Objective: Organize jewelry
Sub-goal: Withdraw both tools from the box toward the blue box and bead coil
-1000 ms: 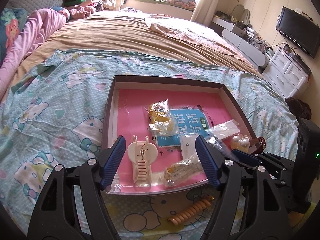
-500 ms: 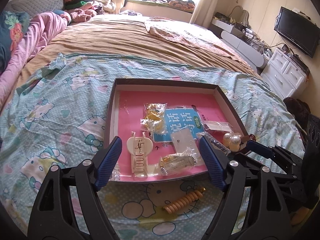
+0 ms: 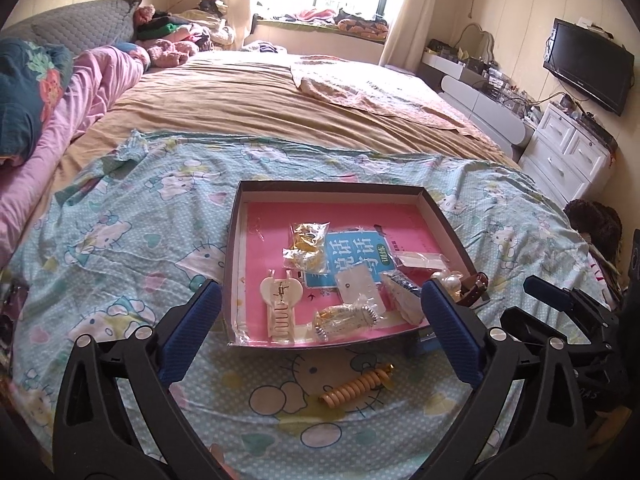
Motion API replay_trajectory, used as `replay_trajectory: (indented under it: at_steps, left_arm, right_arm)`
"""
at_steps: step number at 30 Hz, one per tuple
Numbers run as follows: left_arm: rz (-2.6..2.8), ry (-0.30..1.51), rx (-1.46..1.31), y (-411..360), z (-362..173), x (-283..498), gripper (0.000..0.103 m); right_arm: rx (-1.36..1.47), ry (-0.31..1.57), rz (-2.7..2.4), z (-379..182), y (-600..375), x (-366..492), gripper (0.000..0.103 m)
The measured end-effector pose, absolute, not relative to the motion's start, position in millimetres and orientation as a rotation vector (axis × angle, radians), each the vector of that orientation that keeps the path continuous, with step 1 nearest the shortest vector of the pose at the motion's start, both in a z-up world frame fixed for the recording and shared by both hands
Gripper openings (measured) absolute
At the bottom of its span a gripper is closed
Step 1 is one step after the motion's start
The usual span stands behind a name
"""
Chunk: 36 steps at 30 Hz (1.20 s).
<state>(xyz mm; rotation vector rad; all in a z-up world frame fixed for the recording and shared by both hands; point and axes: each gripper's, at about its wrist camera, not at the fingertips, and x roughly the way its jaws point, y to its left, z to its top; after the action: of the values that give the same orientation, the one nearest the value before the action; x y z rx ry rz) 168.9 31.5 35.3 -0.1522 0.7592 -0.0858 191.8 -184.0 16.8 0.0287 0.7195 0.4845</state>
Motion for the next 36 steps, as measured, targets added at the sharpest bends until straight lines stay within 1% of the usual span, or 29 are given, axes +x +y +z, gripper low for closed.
replay_trajectory:
  at_steps: [5, 16, 26, 36]
  left_arm:
    - [-0.086, 0.741, -0.156, 30.6, 43.1, 157.6, 0.093]
    - [-0.081, 0.704, -0.158, 29.7, 51.8, 128.8, 0.093]
    - [-0.08, 0.68, -0.159, 27.2, 53.6, 104.5, 0.093]
    - [-0.08, 0.691, -0.147, 21.6, 41.9, 86.3, 0.093]
  right_arm:
    - [0.025, 0.691, 0.485, 25.9, -188.2, 180.9, 0.084]
    - [0.014, 0.647, 0.496, 38.2, -192.5, 158.7, 0.085]
    - [-0.009, 0.644, 0.504, 37.1, -193.9, 140.5, 0.086]
    - [-0.031, 0.662, 0.508, 25.9, -196.1, 124.7, 0.087]
